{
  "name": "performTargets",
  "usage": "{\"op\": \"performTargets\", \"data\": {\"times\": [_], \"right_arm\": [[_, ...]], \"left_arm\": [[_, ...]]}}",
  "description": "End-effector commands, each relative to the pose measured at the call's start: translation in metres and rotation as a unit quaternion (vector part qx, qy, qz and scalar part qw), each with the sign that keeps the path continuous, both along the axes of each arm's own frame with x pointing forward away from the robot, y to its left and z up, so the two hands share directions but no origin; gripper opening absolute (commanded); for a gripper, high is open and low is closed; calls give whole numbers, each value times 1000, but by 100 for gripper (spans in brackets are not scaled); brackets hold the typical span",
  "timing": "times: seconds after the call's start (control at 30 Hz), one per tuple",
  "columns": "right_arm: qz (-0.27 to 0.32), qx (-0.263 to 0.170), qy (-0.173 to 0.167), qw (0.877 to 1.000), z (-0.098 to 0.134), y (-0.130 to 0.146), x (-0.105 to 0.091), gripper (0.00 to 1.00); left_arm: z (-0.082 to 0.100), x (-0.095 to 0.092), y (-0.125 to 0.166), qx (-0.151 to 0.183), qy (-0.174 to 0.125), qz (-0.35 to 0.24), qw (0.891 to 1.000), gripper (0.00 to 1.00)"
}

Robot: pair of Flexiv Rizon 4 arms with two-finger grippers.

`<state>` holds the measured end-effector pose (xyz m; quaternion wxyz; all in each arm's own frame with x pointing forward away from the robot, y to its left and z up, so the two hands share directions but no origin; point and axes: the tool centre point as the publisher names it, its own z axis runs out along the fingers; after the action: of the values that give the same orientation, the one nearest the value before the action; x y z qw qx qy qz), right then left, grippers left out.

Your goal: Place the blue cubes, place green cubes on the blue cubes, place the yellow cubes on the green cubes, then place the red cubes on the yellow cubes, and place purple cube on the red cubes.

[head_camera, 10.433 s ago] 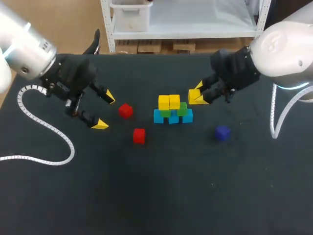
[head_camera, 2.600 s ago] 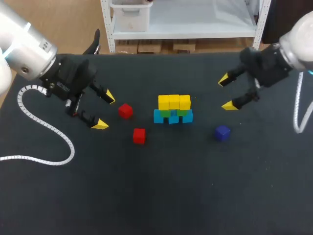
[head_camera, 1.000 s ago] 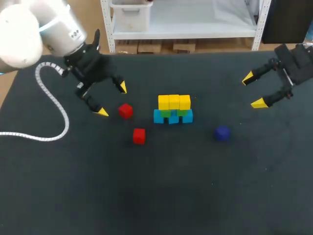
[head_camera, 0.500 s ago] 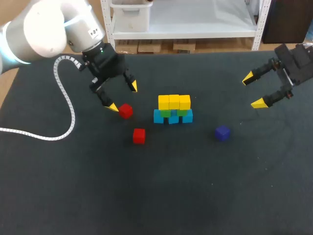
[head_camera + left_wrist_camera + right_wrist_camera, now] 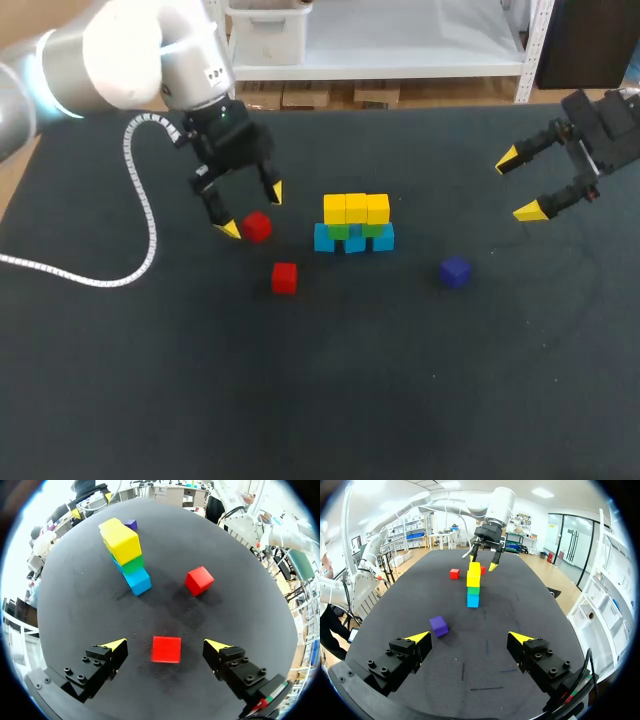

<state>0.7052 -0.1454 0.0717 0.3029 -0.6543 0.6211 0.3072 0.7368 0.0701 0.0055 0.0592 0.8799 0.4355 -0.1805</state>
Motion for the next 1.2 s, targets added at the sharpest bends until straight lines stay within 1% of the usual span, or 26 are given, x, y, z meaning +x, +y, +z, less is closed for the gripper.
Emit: {"op": "performTargets", "data": {"times": [0.03,0.07,0.1,0.13,0.17,0.2,0.43,0.5,0.53,0.67,0.73,0.83,0.87,0.9,0.93,0.97,1.0,1.03,1.07,1.13,1.17,1.2], "right_arm": [[0,0,0,1000,0,0,0,100],[0,0,0,1000,0,0,0,100],[0,0,0,1000,0,0,0,100],[0,0,0,1000,0,0,0,100],[0,0,0,1000,0,0,0,100],[0,0,0,1000,0,0,0,100],[0,0,0,1000,0,0,0,100],[0,0,0,1000,0,0,0,100],[0,0,0,1000,0,0,0,100],[0,0,0,1000,0,0,0,100],[0,0,0,1000,0,0,0,100],[0,0,0,1000,0,0,0,100],[0,0,0,1000,0,0,0,100],[0,0,0,1000,0,0,0,100],[0,0,0,1000,0,0,0,100],[0,0,0,1000,0,0,0,100],[0,0,0,1000,0,0,0,100],[0,0,0,1000,0,0,0,100],[0,0,0,1000,0,0,0,100],[0,0,0,1000,0,0,0,100],[0,0,0,1000,0,0,0,100],[0,0,0,1000,0,0,0,100]], "left_arm": [[-4,3,-3,6,8,-2,1000,100],[-4,3,-3,6,7,-1,1000,93],[-5,4,-2,6,6,2,1000,76],[-6,4,-2,6,5,4,1000,63],[-6,4,-2,6,4,4,1000,53],[-6,4,-2,6,3,5,1000,47],[-9,5,-1,9,-1,16,1000,31],[-9,4,0,8,-2,21,1000,12],[-8,3,1,9,-3,23,1000,0],[-2,-1,5,3,-8,46,999,0],[5,-3,7,-7,-11,63,998,0],[26,-10,8,-29,-19,112,993,0],[37,-13,8,-29,-23,140,990,0],[45,-16,8,-37,-27,160,986,0],[55,-19,7,-39,-28,180,982,0],[63,-22,5,-32,-32,197,979,0],[69,-24,4,-35,-38,208,977,0],[80,-29,1,-41,-41,228,972,0],[87,-32,-1,-36,-48,245,968,0],[101,-38,-7,-35,-48,265,962,0],[108,-40,-10,-30,-47,282,958,0],[113,-43,-12,-36,-50,288,956,0]]}}
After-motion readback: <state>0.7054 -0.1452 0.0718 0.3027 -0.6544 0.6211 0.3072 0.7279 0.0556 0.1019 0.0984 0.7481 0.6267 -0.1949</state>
